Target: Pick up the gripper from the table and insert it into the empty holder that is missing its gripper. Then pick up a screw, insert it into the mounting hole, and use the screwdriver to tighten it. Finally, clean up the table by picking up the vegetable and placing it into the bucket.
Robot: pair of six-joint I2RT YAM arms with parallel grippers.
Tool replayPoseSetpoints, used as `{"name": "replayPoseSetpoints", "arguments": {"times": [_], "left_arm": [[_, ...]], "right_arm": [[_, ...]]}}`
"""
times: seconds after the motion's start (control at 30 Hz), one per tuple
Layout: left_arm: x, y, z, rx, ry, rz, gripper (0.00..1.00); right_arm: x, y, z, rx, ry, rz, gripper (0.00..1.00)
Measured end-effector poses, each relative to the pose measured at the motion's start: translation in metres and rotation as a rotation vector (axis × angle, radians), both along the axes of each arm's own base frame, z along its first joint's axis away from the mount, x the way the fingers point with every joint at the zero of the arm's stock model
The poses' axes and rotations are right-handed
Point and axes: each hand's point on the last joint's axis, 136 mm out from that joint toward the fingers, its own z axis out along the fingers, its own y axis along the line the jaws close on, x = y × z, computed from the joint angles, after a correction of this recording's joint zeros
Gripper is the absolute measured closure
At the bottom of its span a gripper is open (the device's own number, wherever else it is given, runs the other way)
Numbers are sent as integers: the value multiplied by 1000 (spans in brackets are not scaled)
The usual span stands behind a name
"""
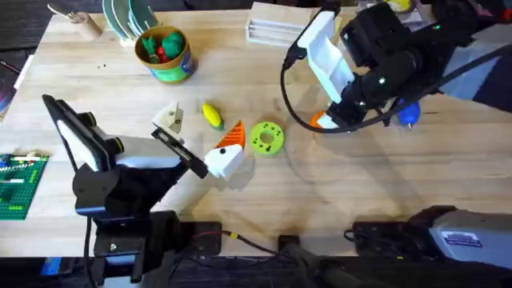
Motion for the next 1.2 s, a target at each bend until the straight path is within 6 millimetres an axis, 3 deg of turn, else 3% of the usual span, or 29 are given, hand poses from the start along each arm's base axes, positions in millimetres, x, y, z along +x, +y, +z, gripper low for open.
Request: {"name": "replayPoseSetpoints", "arguments": {"times": [0.2, 0.43, 0.47, 0.67, 0.73, 0.83, 0.97, 1.2], "left_arm": [[0, 0, 0, 0, 0, 0, 7], [0, 0, 0, 0, 0, 0, 8], [0, 0, 0, 0, 0, 0, 8], [0, 0, 0, 0, 0, 0, 8], [0, 0, 0, 0, 0, 0, 8], [0, 0, 0, 0, 0, 0, 9], [0, 0, 0, 0, 0, 0, 8], [-1, -1, 0, -1, 1, -9, 8]], "right_arm": [[-4, -2, 20, 2, -4, 0, 988], [17, -14, 96, 5, -258, -55, 991], [17, -27, 122, -11, -355, -97, 991], [7, -56, 162, 66, -474, -279, 992], [3, -65, 164, 136, -487, -356, 992], [-1, -67, 145, 259, -465, -434, 992], [6, -38, 119, 515, -421, -471, 992], [10, 11, 116, 898, -195, -534, 992]]}}
